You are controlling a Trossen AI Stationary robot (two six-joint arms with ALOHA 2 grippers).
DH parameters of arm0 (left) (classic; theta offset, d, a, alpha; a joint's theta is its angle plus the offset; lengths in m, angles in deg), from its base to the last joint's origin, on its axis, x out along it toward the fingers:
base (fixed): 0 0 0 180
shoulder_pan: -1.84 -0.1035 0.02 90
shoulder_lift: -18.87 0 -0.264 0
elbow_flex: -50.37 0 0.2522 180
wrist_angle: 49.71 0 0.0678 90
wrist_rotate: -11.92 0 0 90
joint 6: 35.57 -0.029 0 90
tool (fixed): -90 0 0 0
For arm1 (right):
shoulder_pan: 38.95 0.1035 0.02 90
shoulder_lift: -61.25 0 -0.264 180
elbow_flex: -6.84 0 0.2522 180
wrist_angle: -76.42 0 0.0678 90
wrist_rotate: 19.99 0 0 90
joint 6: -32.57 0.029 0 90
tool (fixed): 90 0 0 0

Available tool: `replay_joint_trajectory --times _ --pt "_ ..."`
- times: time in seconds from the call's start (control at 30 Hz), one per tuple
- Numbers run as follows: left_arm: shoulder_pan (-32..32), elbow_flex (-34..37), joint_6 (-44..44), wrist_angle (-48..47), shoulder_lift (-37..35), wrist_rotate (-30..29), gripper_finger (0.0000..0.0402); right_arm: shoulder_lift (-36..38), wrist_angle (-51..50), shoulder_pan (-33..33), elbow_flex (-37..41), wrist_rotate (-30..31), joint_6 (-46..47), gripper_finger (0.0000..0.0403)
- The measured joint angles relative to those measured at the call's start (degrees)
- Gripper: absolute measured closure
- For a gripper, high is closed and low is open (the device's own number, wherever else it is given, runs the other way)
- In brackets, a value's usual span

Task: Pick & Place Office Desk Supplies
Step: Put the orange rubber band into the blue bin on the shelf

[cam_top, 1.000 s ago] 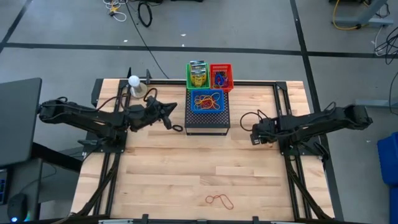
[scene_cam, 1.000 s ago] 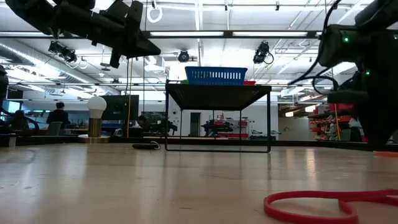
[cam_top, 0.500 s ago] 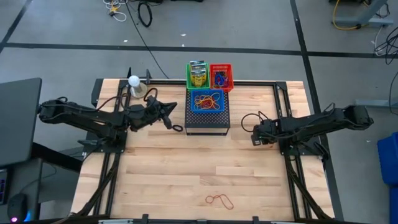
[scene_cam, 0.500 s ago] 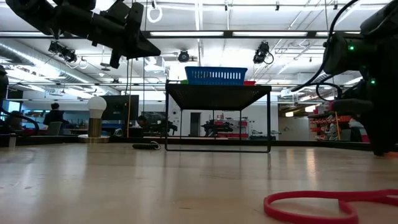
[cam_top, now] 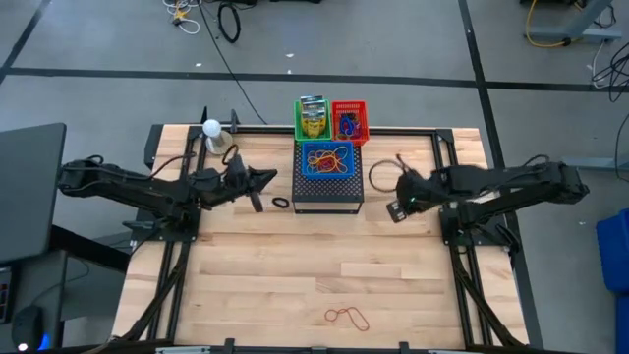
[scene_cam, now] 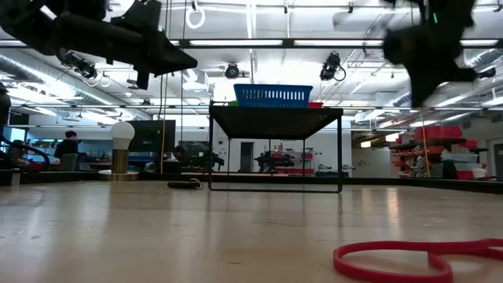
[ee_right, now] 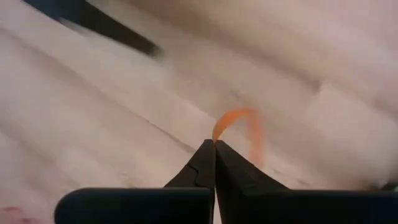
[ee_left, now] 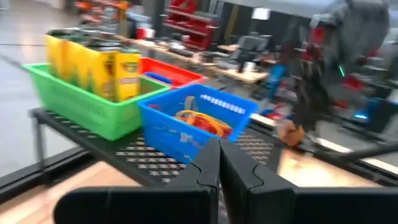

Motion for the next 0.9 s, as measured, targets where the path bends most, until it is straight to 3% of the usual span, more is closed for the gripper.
replay_joint_trajectory --times 0.13,0.27,0.5,0.7,0.9 --pt "0.0 2.0 0.1 1.4 -2.9 3.1 0.0394 -2.4 -7.2 1.2 -14.7 5.8 -3.9 0.0401" --pt "-0.1 2.7 0.1 0.7 -4.3 2.5 0.0394 -10.0 -9.4 0.6 -28.7 10.7 -13.4 0.0401" --pt "-0.1 2.7 -0.7 0.7 -4.3 -1.5 0.0394 -27.0 -5.4 -4.1 -45.7 12.1 -33.9 0.0402" --pt "-0.1 2.7 -0.7 0.6 -4.3 -1.4 0.0394 -36.9 -1.4 -9.0 -53.8 10.3 -47.4 0.0402" --pt "0.0 2.7 -0.6 0.4 -4.2 -1.4 0.0394 -41.8 3.3 -12.2 -54.1 6.9 -55.3 0.0402"
